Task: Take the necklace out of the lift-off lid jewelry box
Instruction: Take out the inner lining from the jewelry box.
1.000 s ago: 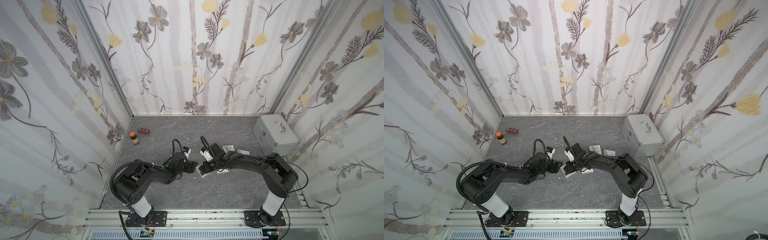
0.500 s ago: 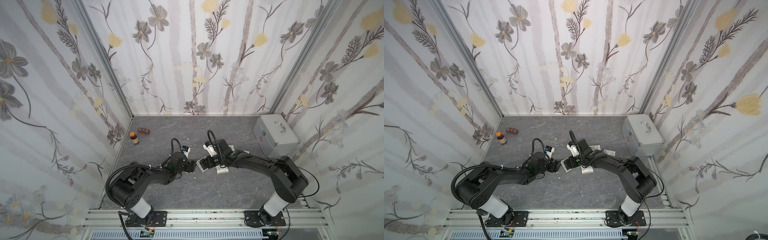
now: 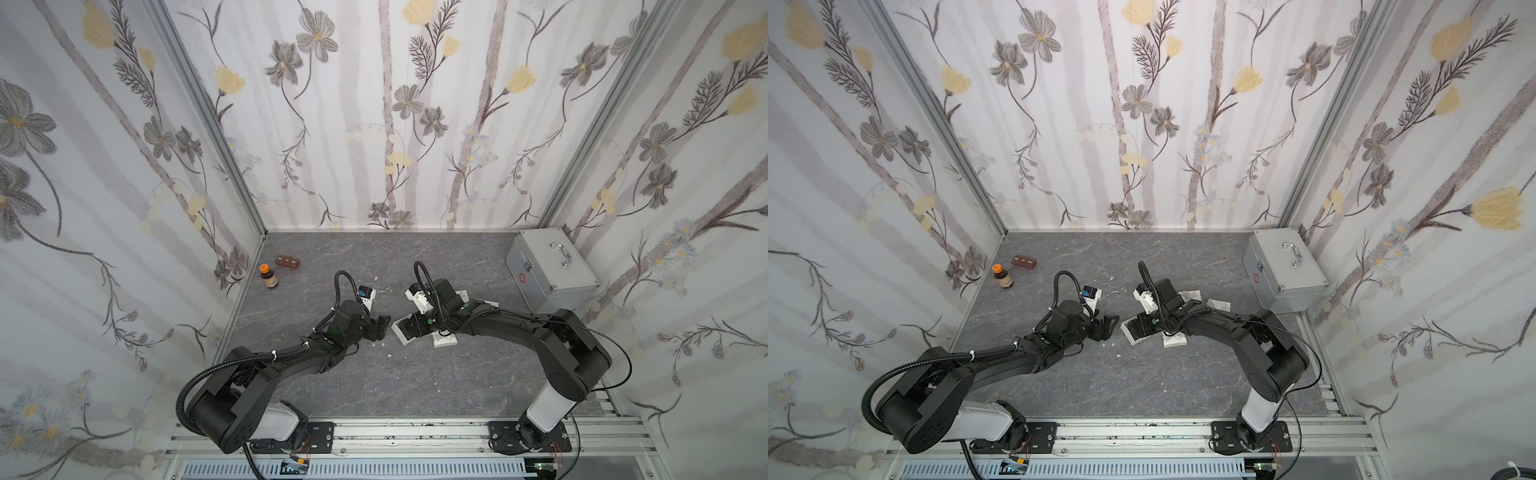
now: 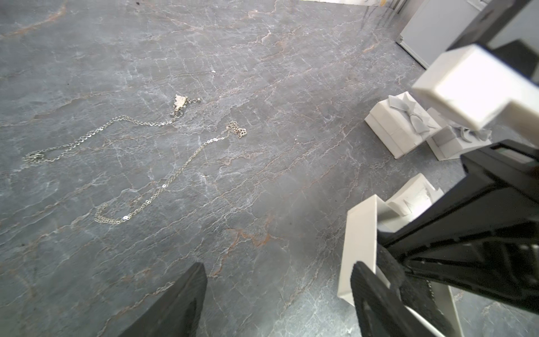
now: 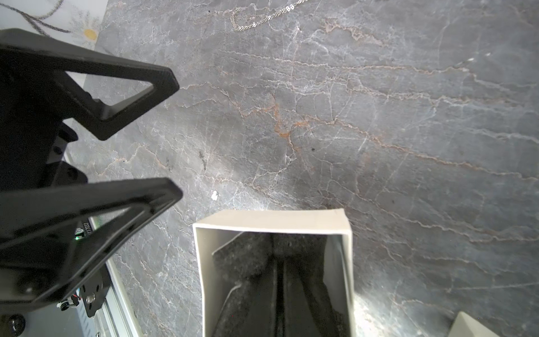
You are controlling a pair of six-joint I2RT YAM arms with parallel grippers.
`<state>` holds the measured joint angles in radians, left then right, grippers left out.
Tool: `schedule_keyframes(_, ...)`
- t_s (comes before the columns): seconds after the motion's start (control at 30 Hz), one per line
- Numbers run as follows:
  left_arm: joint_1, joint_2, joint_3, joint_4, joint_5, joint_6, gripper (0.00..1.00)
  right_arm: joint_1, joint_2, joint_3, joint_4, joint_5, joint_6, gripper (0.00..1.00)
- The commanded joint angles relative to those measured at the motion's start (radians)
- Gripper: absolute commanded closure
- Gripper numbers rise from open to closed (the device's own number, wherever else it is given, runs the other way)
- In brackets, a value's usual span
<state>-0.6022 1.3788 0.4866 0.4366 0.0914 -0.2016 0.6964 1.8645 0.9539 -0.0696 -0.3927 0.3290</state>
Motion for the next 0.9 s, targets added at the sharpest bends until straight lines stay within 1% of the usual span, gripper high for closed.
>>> schedule_keyframes(0.0, -0.001, -0.001, -0.006, 0.017, 0.109, 0.021, 0.20, -0.001, 0.007, 0.006, 0.051, -0.016, 0.005, 1.00)
schedule_keyframes(0.17, -0.001, 0.037, -0.021, 0.087, 0.178, 0.007, 0.20, -0.001, 0.010, 0.006, 0.053, -0.018, 0.004, 1.00)
schedule_keyframes(0.47, 0.000, 0.117, -0.030, 0.140, 0.133, -0.005, 0.21, -0.004, -0.016, -0.009, 0.067, -0.039, 0.006, 1.00)
schedule_keyframes(0.57, 0.000, 0.136, -0.031, 0.151, 0.129, -0.007, 0.21, -0.014, -0.026, -0.021, 0.092, -0.072, 0.019, 1.00)
schedule_keyframes(0.87, 0.001, 0.184, -0.030, 0.186, 0.128, -0.018, 0.21, -0.038, -0.064, -0.063, 0.201, -0.223, 0.053, 1.00)
